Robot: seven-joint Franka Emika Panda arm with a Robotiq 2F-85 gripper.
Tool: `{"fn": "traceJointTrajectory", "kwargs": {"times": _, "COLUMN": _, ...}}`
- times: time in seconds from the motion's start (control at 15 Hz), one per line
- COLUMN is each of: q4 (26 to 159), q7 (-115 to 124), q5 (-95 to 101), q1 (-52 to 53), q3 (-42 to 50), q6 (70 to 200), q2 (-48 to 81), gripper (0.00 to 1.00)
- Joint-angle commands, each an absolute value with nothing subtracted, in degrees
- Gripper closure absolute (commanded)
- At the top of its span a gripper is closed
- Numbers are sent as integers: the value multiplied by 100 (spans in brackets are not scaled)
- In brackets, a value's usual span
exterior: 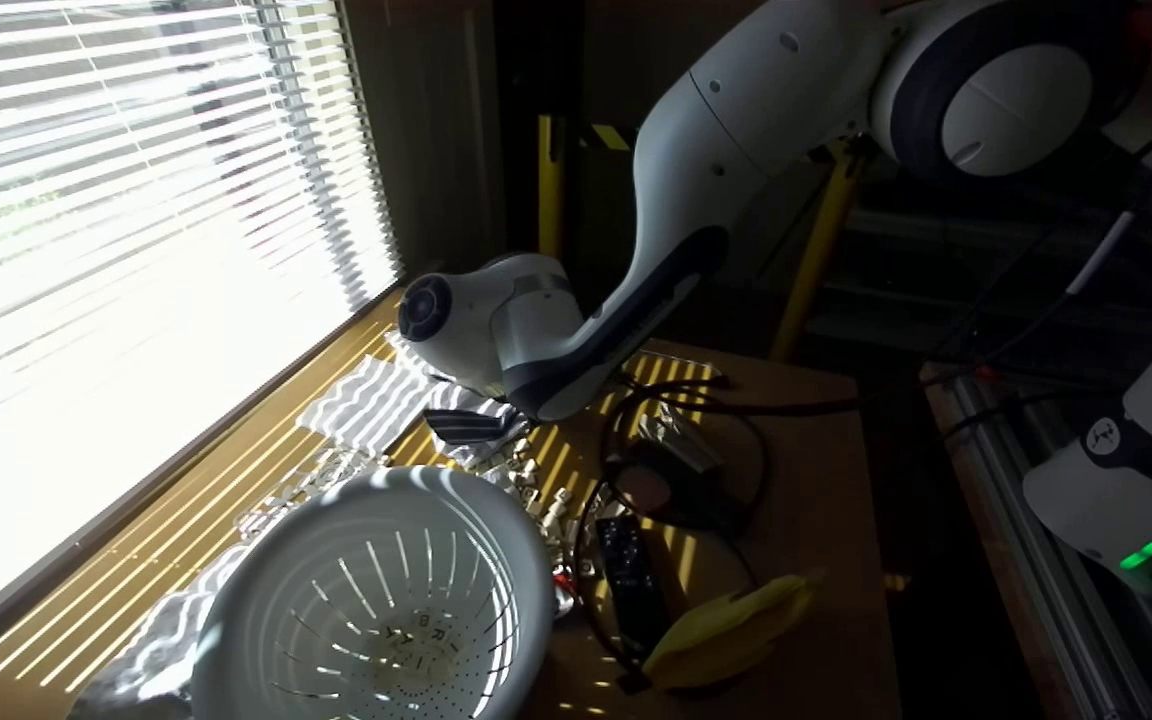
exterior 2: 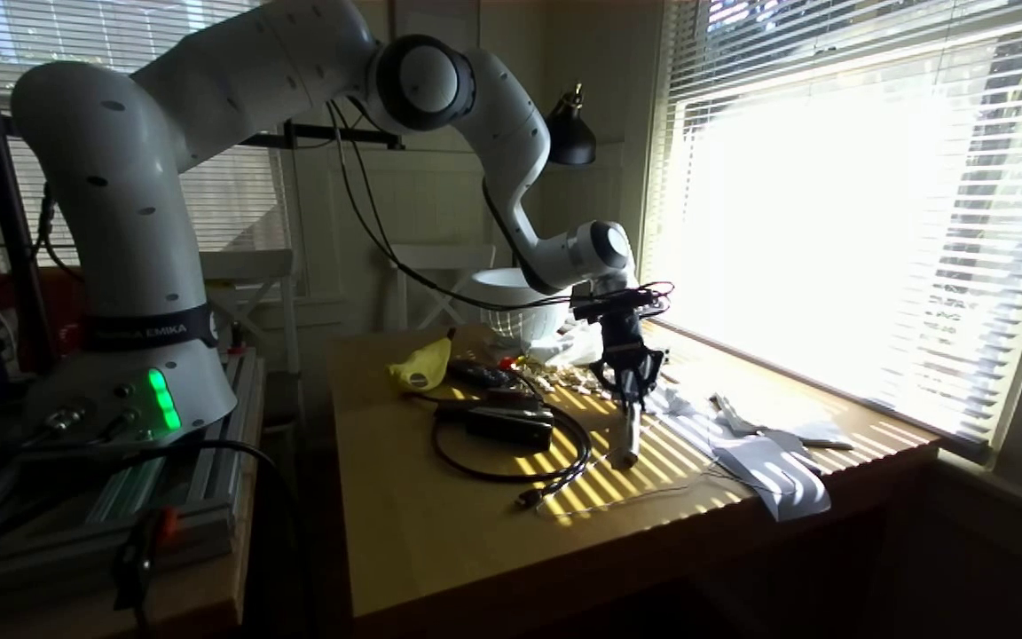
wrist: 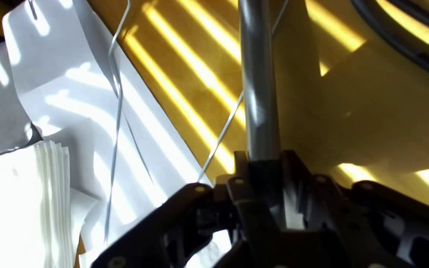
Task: Scoop up the letter blocks with the spatula and put them into the colander
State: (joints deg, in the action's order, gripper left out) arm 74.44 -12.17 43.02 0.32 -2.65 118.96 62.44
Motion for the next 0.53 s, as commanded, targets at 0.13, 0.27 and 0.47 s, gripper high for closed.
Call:
{"fn": "traceJointTrajectory", "kwargs": {"times": 0.13, "q4": 7948, "q7": -2374, "q5": 3910, "q1": 94, "q3": -307, "q6": 11919, "q2": 5648, "gripper": 25}}
{"fn": "traceJointTrajectory", "kwargs": {"times": 0.27, "q4": 8391, "q7": -2444, "q5": 4052, "q1": 196, "q3": -228, "q6": 12007, "q2": 5200, "gripper": 11}}
{"fn": "traceJointTrajectory", "kwargs": {"times": 0.47, "q4": 7992, "q7": -2355, "q5": 4014, "q1": 289, "q3": -156, "q6": 11982, "q2": 5440, "gripper": 15}}
